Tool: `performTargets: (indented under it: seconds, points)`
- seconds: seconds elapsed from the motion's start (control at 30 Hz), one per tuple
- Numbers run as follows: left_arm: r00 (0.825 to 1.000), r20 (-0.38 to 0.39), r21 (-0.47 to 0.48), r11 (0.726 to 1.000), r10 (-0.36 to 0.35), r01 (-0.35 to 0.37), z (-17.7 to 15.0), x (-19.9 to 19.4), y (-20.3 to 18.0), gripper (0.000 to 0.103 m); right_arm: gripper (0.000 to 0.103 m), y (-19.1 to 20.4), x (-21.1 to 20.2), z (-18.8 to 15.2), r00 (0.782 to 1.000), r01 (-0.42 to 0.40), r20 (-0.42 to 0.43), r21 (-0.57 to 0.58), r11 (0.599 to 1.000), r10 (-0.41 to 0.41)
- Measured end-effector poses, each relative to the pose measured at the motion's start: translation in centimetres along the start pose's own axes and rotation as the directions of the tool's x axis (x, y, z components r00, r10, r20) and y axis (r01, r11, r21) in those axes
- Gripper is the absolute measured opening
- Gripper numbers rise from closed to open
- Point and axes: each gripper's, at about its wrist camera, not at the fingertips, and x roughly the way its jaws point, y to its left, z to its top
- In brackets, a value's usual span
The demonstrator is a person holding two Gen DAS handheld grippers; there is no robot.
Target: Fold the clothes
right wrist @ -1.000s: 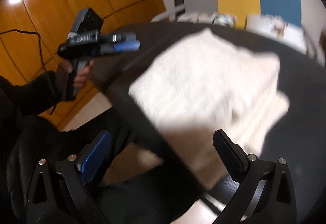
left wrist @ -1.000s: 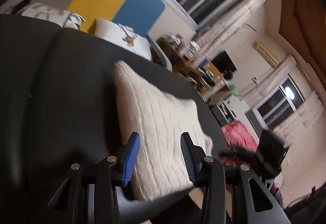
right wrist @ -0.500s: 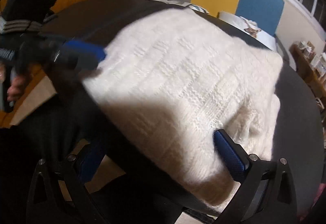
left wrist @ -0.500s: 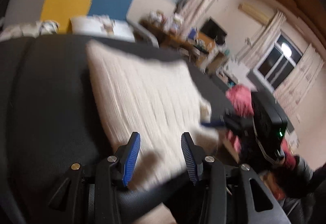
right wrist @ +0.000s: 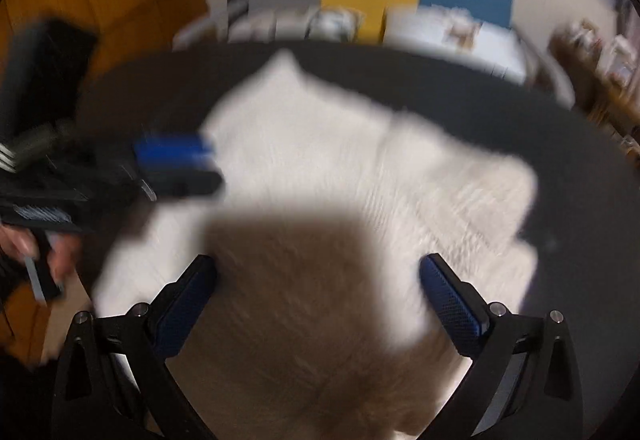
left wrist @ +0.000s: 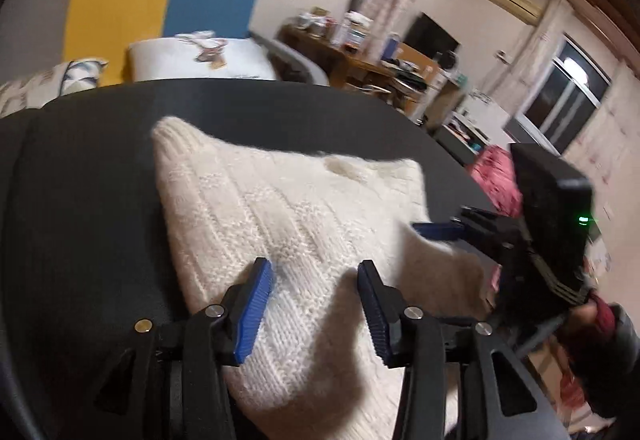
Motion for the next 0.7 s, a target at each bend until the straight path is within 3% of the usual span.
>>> performTargets:
  seconds: [0.17, 0.23, 0.3, 0.37, 0.43, 0.47, 0.57, 0.7]
  points:
    - [0.991, 0.115, -0.062, 0.995, -0.073, 0.08, 3.2, -2.1, 2.3, 0.045, 0.103, -2.5, -1.8, -1.8, 0.991, -0.098, 0.094, 0.069, 0.993, 0.091]
    - [0.99, 0.132, -0.084, 0.995, -0.046, 0.058, 4.9, -1.5, 3.6, 0.045, 0.103, -3.1, -2.6, -1.6, 0.984, -0.142, 0.116, 0.083, 0.986, 0.132]
    - [0.994, 0.104, -0.089, 0.995, -0.034, 0.044, 6.0, -0.1, 4.5, 0.045, 0.103, -3.4, -3.6, -1.0, 0.976, -0.176, 0.15, 0.097, 0.98, 0.161]
    - [1.0, 0.014, -0.077, 0.997, -0.014, 0.015, 6.2, 2.8, 4.5, 0.045, 0.103, -3.3, -4.2, 0.8, 0.964, -0.204, 0.187, 0.063, 0.977, 0.189]
    - [0.995, -0.096, -0.039, 0.999, 0.033, -0.037, 5.4, 5.6, 3.9, 0.045, 0.103, -2.9, -3.4, 2.4, 0.969, -0.195, 0.161, 0.017, 0.981, 0.19]
    - [0.991, -0.113, -0.014, 0.997, 0.077, -0.079, 4.9, 6.5, 3.3, 0.045, 0.103, -3.1, -2.6, 2.9, 0.973, -0.191, 0.133, 0.01, 0.982, 0.188]
    - [0.992, -0.096, -0.024, 0.997, 0.077, -0.08, 4.7, 6.8, 2.7, 0.046, 0.103, -5.6, 1.0, 3.1, 0.979, -0.203, 0.028, 0.069, 0.977, 0.201]
    - [0.999, -0.036, -0.066, 0.998, 0.018, -0.021, 5.8, 5.2, 3.5, 0.045, 0.103, -7.4, -0.3, 2.2, 0.954, -0.284, 0.128, 0.105, 0.953, 0.27]
